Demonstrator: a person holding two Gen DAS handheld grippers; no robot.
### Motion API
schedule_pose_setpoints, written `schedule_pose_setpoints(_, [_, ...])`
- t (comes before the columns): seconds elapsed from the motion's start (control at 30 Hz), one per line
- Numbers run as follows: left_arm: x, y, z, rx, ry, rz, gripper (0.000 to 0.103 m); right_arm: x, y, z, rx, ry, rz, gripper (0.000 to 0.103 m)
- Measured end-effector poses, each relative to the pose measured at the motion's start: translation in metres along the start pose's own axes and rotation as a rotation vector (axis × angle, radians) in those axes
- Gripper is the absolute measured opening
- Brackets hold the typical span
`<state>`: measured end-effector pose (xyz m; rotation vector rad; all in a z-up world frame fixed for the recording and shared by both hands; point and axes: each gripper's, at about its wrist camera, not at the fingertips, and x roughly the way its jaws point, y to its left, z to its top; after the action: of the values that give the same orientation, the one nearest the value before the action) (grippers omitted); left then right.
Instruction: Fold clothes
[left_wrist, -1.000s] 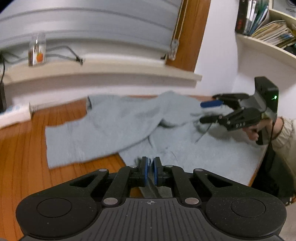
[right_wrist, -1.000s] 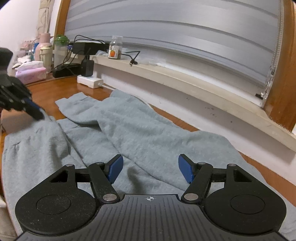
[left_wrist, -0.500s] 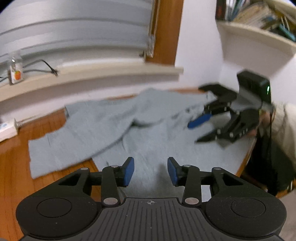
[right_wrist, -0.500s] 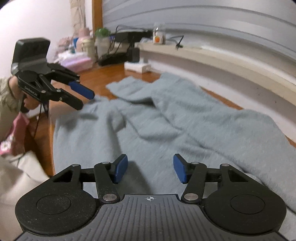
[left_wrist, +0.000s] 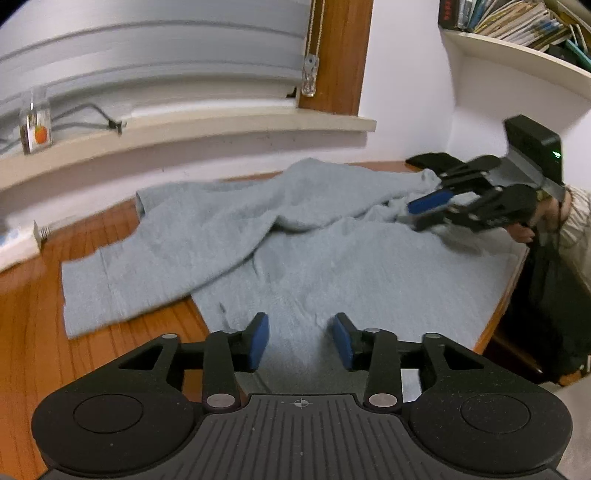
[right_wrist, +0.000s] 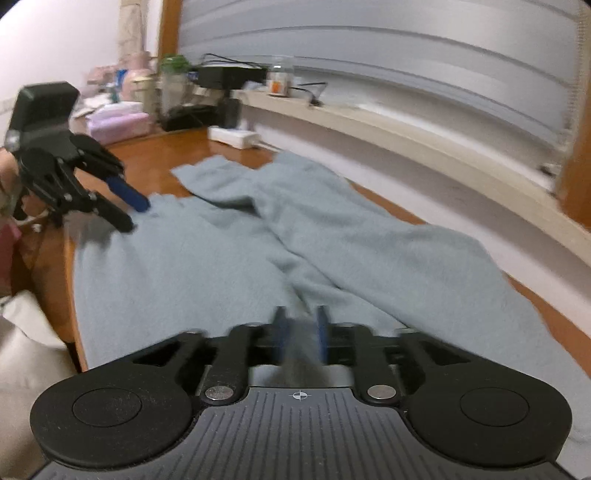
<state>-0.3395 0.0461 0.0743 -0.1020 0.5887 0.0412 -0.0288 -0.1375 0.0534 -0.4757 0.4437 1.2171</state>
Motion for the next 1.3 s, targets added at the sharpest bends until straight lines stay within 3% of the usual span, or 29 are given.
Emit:
schedule_pose_setpoints(0.17, [0.008, -0.010, 0.014, 0.024, -0.025, -0.016, 0.062, -0.054, -0.055, -0.043, 0.210, -0.054, -0.170, 0.050])
schedule_pose_setpoints(0.3, [0.027, -0.023, 0.025, 0.065, -0.017, -0.035, 0.064, -0.085, -0.089, -0.088, 0.358, -0.061, -0.315, 0.049])
schedule_pose_setpoints(0.4, [0.046, -0.028, 0.025, 0.084, 0.019, -0.045, 0.064, -0.098, -0.103, -0.107, 0.420, -0.093, -0.337, 0.049])
schedule_pose_setpoints(0.53, [0.061, -0.023, 0.016, 0.066, 0.056, -0.046, 0.063, -0.088, -0.111, -0.103, 0.414, -0.104, -0.310, 0.051])
schedule_pose_setpoints(0.67, [0.066, -0.019, 0.009, 0.067, 0.068, -0.031, 0.063, -0.059, -0.113, -0.086, 0.392, -0.052, -0.237, 0.059])
schedule_pose_setpoints(0.73, [0.066, -0.020, 0.007, 0.076, 0.073, -0.025, 0.063, -0.049, -0.111, -0.082, 0.378, -0.026, -0.218, 0.058])
schedule_pose_setpoints(0.77, [0.066, -0.020, 0.006, 0.081, 0.075, -0.022, 0.063, -0.047, -0.110, -0.082, 0.369, -0.013, -0.218, 0.051])
schedule_pose_setpoints(0.8, [0.066, -0.021, 0.006, 0.086, 0.076, -0.019, 0.063, -0.044, -0.109, -0.083, 0.359, 0.000, -0.218, 0.026])
schedule_pose_setpoints(0.83, [0.066, -0.021, 0.005, 0.091, 0.076, -0.017, 0.063, -0.042, -0.108, -0.083, 0.350, 0.014, -0.218, 0.009])
schedule_pose_setpoints(0.9, [0.067, -0.021, 0.004, 0.100, 0.070, -0.015, 0.063, -0.048, -0.109, -0.085, 0.349, -0.008, -0.236, 0.004])
schedule_pose_setpoints(1.07, [0.065, -0.019, 0.000, 0.098, 0.055, -0.022, 0.064, -0.067, -0.122, -0.090, 0.421, -0.067, -0.337, 0.004])
schedule_pose_setpoints(1.17, [0.065, -0.019, 0.000, 0.096, 0.053, -0.019, 0.064, -0.086, -0.129, -0.100, 0.465, -0.092, -0.439, 0.023])
schedule_pose_setpoints(1.3, [0.065, -0.020, 0.005, 0.071, 0.047, -0.019, 0.067, -0.137, -0.129, -0.130, 0.523, -0.184, -0.501, 0.027])
